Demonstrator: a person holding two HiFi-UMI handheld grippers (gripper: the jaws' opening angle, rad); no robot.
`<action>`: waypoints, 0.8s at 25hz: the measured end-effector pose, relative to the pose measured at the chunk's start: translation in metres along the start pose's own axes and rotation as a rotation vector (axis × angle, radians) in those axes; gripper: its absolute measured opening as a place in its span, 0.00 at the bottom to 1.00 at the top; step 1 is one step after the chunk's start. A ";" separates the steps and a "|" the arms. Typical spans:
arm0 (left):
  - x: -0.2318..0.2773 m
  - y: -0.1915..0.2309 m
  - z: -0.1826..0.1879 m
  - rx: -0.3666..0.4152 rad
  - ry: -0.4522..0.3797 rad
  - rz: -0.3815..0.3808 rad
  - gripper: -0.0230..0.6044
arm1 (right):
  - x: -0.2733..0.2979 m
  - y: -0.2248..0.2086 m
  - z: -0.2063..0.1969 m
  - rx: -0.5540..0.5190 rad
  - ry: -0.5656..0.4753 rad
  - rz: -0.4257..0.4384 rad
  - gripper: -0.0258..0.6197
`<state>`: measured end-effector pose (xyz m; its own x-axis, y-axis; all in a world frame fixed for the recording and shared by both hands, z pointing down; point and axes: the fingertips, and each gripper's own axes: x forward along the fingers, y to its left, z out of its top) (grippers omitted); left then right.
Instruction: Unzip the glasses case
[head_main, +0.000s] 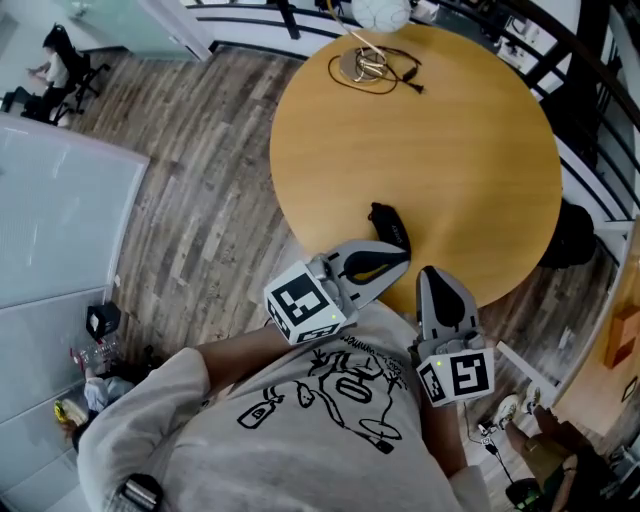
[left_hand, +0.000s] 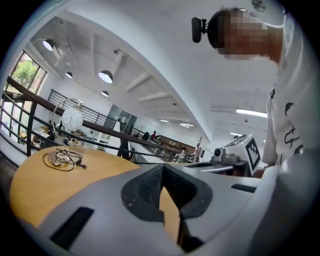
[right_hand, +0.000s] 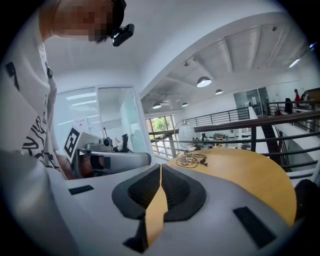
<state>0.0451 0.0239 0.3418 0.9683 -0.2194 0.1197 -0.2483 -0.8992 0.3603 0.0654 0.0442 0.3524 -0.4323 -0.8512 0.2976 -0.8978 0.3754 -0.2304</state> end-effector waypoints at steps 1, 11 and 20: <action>-0.002 -0.004 0.006 0.017 -0.014 0.003 0.05 | -0.004 0.003 0.003 0.002 -0.007 0.000 0.08; -0.004 -0.019 0.012 0.056 -0.033 0.007 0.05 | -0.016 0.012 0.016 -0.028 -0.030 -0.017 0.08; -0.003 -0.018 0.012 0.067 -0.027 0.012 0.05 | -0.014 0.012 0.017 -0.018 -0.039 -0.015 0.08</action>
<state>0.0471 0.0366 0.3239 0.9660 -0.2395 0.0978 -0.2580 -0.9197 0.2960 0.0620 0.0546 0.3300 -0.4153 -0.8703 0.2647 -0.9058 0.3686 -0.2091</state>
